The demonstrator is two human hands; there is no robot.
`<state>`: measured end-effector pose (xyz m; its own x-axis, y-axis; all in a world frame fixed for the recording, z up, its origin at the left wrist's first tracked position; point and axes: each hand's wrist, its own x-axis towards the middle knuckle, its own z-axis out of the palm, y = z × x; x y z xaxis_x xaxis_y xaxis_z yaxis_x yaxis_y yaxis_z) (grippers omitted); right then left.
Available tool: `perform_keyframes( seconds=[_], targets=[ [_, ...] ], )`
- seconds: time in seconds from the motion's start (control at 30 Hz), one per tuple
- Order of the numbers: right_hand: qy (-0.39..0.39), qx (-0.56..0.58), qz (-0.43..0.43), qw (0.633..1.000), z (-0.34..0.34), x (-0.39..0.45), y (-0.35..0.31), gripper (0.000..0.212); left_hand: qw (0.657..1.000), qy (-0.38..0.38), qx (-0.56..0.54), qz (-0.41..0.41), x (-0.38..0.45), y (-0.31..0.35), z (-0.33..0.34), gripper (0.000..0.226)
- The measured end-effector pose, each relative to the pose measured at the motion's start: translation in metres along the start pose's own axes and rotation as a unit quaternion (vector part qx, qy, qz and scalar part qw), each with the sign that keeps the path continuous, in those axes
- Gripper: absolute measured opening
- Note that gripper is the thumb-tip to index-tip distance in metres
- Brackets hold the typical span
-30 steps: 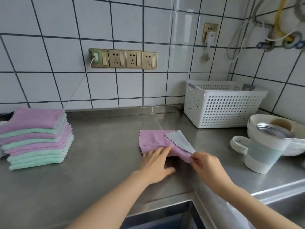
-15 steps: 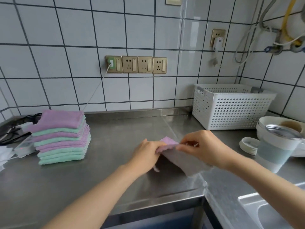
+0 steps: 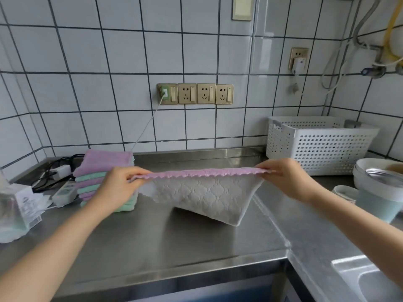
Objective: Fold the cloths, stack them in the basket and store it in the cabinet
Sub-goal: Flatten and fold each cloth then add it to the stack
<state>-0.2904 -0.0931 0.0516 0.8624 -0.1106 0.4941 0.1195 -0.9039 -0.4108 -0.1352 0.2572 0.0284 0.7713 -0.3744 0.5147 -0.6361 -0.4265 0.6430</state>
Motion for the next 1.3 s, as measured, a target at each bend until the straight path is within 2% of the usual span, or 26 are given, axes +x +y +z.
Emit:
perform_keyframes(
  seconds=[0.07, 0.1, 0.17, 0.2, 0.23, 0.27, 0.3, 0.37, 0.43, 0.53, 0.7, 0.8, 0.93, 1.0, 1.03, 1.07, 1.13, 1.17, 1.23, 1.27, 1.3],
  targets=[
    [-0.06, 0.136, 0.029, 0.989, -0.002, 0.0, -0.004, 0.011, 0.996, 0.014, -0.086, -0.027, -0.005, 0.007, -0.013, 0.052],
    [-0.089, 0.24, 0.045, 0.966, -0.004, -0.001, -0.008, 0.019, 0.99, 0.008, -0.135, -0.05, -0.008, 0.013, -0.02, 0.043],
    [-0.113, 0.404, 0.051, 0.906, -0.011, -0.001, -0.017, 0.049, 0.963, -0.029, -0.251, -0.099, -0.014, 0.023, -0.039, 0.018],
    [-0.098, 0.453, 0.047, 0.885, -0.013, 0.002, -0.023, 0.049, 0.948, -0.053, -0.295, -0.107, -0.016, 0.029, -0.047, 0.028],
    [-0.075, 0.488, 0.05, 0.868, -0.016, 0.005, -0.033, 0.037, 0.934, -0.064, -0.335, -0.105, -0.016, 0.032, -0.054, 0.047],
    [-0.046, 0.513, 0.061, 0.855, -0.016, 0.011, -0.038, 0.023, 0.924, -0.048, -0.364, -0.106, -0.014, 0.037, -0.059, 0.052],
    [-0.016, 0.53, 0.077, 0.844, -0.016, 0.015, -0.044, 0.018, 0.919, -0.019, -0.379, -0.108, -0.01, 0.04, -0.06, 0.045],
    [0.019, 0.496, 0.104, 0.862, -0.007, 0.025, -0.047, 0.024, 0.914, 0.032, -0.386, -0.116, -0.002, 0.043, -0.057, 0.019],
    [0.042, 0.433, 0.144, 0.889, 0.008, 0.027, -0.043, 0.03, 0.934, 0.06, -0.32, -0.145, 0.003, 0.036, -0.044, 0.005],
    [0.022, 0.351, 0.187, 0.917, 0.036, 0.021, -0.026, 0.033, 0.962, 0.053, -0.206, -0.174, 0.003, -0.005, -0.024, 0.016],
    [-0.048, 0.224, 0.198, 0.953, 0.072, 0.013, 0.004, 0.045, 0.963, -0.007, -0.095, -0.254, -0.009, -0.047, 0.007, 0.027],
    [-0.058, 0.168, 0.214, 0.961, 0.083, 0.017, 0.013, 0.043, 0.955, -0.006, -0.1, -0.279, -0.007, -0.056, 0.02, 0.035],
    [-0.062, 0.22, 0.271, 0.935, 0.091, 0.029, 0.018, 0.035, 0.925, -0.002, -0.203, -0.322, 0.005, -0.064, 0.032, 0.034],
    [-0.061, 0.308, 0.319, 0.894, 0.097, 0.037, 0.015, 0.023, 0.93, 0.003, -0.187, -0.318, 0.015, -0.064, 0.039, 0.015],
    [-0.055, 0.347, 0.336, 0.874, 0.1, 0.042, 0.014, 0.019, 0.931, 0.027, -0.177, -0.319, 0.021, -0.067, 0.044, 0.036],
    [-0.045, 0.376, 0.347, 0.858, 0.104, 0.048, 0.014, 0.017, 0.934, 0.045, -0.173, -0.309, 0.027, -0.069, 0.048, 0.021],
    [-0.013, 0.389, 0.351, 0.852, 0.115, 0.059, 0.015, 0.014, 0.94, 0.072, -0.153, -0.296, 0.036, -0.071, 0.056, 0.013],
    [-0.008, 0.355, 0.345, 0.869, 0.121, 0.063, 0.018, 0.02, 0.952, 0.064, -0.119, -0.274, 0.039, -0.073, 0.062, 0.032],
    [-0.057, 0.166, 0.285, 0.942, 0.136, 0.058, 0.017, 0.049, 0.979, -0.03, 0.033, -0.199, 0.028, -0.082, 0.077, 0.079],
    [-0.095, 0.074, 0.223, 0.967, 0.145, 0.047, 0.015, 0.055, 0.982, -0.082, 0.089, -0.147, 0.016, -0.081, 0.084, 0.089],
    [-0.128, 0.018, 0.154, 0.98, 0.155, 0.034, 0.011, 0.057, 0.979, -0.133, 0.124, -0.091, 0.002, -0.081, 0.092, 0.09]
  ],
)
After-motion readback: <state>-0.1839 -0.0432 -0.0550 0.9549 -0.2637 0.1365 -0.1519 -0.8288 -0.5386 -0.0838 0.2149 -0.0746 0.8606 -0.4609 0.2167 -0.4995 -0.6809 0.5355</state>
